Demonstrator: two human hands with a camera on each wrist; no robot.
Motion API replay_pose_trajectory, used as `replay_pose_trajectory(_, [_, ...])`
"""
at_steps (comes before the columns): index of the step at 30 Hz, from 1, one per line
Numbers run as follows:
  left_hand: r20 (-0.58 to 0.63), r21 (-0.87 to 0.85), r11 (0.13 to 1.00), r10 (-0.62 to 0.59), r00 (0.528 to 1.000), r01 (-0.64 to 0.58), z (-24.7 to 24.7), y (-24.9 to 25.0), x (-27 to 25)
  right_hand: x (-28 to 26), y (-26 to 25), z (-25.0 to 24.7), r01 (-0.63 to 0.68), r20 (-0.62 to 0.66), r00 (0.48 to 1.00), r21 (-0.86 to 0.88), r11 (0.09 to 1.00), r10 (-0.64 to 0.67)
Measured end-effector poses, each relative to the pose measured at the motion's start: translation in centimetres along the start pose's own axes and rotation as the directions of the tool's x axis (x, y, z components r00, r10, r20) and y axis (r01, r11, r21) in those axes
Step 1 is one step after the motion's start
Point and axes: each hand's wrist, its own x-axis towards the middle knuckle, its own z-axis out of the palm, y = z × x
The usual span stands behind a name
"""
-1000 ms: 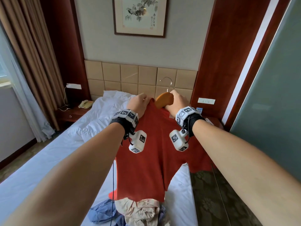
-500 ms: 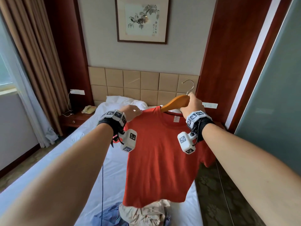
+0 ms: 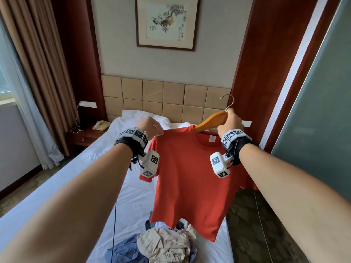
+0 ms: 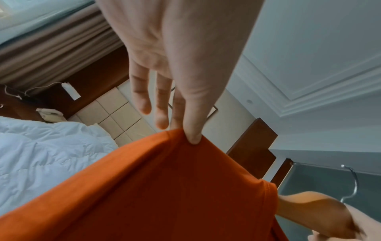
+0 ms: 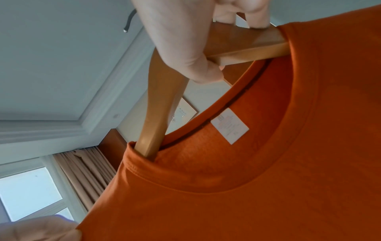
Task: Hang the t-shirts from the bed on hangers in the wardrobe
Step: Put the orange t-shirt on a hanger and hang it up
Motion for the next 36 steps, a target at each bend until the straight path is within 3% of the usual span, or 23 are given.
replay_pose_trajectory(4, [-0.028, 0.033, 0.999, -0.025, 0.999, 0.026, -0.3, 0.0, 0.5, -0.1, 0.2, 0.0, -0.026, -0.012, 1.000, 0.020, 0.999, 0.027])
replay_pose_trajectory(8, [-0.031, -0.098, 0.990, -0.108, 0.994, 0.105, -0.4, -0.3, 1.0, -0.1, 0.5, -0.1, -0.065, -0.016, 0.998, 0.084, 0.994, 0.067])
replay_pose_trajectory(10, [0.074, -0.168, 0.967, -0.178, 0.981, 0.189, 0.0, -0.6, 0.8, -0.2, 0.5, -0.1, -0.065, -0.017, 0.998, 0.110, 0.992, 0.068])
replay_pose_trajectory(12, [0.239, -0.175, 0.960, -0.173, 0.956, 0.218, 0.3, -0.6, 0.1, -0.2, 0.5, -0.1, -0.060, -0.023, 0.998, 0.119, 0.991, 0.063])
replay_pose_trajectory(14, [0.365, -0.129, 0.975, -0.123, 0.923, 0.181, 0.4, -0.6, -0.7, -0.3, 0.7, -0.1, -0.064, -0.032, 0.997, 0.132, 0.989, 0.069])
replay_pose_trajectory(16, [0.398, -0.042, 0.992, -0.093, 0.913, 0.120, 0.5, -0.8, -1.0, -0.3, 0.9, -0.1, -0.078, -0.040, 0.996, 0.148, 0.986, 0.085])
replay_pose_trajectory(21, [0.255, 0.130, 0.990, -0.087, 0.963, 0.055, 0.9, -0.9, -1.0, -0.5, 1.0, 0.1, -0.071, -0.052, 0.996, 0.146, 0.987, 0.079])
replay_pose_trajectory(27, [0.189, 0.227, 0.972, -0.108, 0.976, 0.064, 0.3, -1.2, -0.9, -0.7, 1.2, 0.0, -0.035, -0.080, 0.996, 0.128, 0.991, 0.046])
replay_pose_trajectory(32, [0.152, 0.222, 0.974, -0.066, 0.986, 0.031, -0.2, -0.9, -1.1, -0.5, 1.3, 0.5, -0.012, -0.088, 0.996, 0.110, 0.994, 0.022])
replay_pose_trajectory(36, [0.086, 0.061, 0.998, 0.014, 0.996, -0.019, -0.4, -0.2, -0.8, -0.3, 0.9, 0.8, -0.008, -0.109, 0.994, 0.091, 0.996, 0.018])
